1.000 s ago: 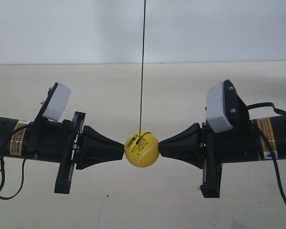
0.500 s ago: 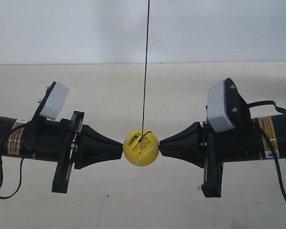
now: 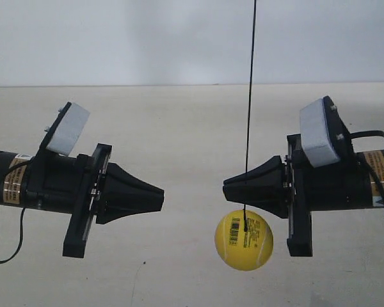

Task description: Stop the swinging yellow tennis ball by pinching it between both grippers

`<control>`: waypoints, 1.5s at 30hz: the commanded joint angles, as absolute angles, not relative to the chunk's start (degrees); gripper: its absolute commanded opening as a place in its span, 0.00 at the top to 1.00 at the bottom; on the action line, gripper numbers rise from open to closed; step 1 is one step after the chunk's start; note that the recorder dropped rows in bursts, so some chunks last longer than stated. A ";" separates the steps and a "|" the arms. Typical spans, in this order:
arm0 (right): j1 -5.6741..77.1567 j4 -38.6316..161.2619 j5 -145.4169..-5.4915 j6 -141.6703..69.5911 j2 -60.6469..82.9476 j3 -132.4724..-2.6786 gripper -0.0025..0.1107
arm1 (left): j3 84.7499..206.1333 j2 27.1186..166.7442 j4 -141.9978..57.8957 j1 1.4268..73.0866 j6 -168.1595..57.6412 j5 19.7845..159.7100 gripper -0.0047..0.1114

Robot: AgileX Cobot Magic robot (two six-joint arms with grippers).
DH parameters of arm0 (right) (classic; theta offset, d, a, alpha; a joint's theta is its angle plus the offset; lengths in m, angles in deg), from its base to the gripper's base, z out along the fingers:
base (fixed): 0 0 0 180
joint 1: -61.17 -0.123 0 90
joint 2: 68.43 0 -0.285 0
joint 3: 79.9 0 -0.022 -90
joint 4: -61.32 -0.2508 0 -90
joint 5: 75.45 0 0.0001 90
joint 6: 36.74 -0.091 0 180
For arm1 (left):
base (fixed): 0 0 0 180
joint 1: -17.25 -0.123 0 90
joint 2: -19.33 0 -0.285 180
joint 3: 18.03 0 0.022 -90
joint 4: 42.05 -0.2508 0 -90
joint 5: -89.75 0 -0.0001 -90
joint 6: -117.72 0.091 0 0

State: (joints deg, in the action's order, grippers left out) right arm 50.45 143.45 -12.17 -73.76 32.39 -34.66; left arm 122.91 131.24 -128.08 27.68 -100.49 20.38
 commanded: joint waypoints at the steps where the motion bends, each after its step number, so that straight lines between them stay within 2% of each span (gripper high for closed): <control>1: 50.96 143.87 -11.84 -73.92 31.91 -34.78 0.98 | 123.10 130.79 -128.44 27.51 -101.19 19.78 0.92; 31: 50.86 145.22 -11.43 -76.05 31.91 -34.78 0.98 | 123.10 130.91 -128.81 27.76 -101.19 19.78 0.92; 45: 50.86 145.56 -11.43 -76.57 31.91 -34.78 0.98 | 123.10 130.91 -127.97 30.67 -100.80 19.78 0.92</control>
State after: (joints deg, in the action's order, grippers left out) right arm 50.45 145.16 -12.05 -76.30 32.39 -34.66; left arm 122.91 131.24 -128.29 30.32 -100.70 20.38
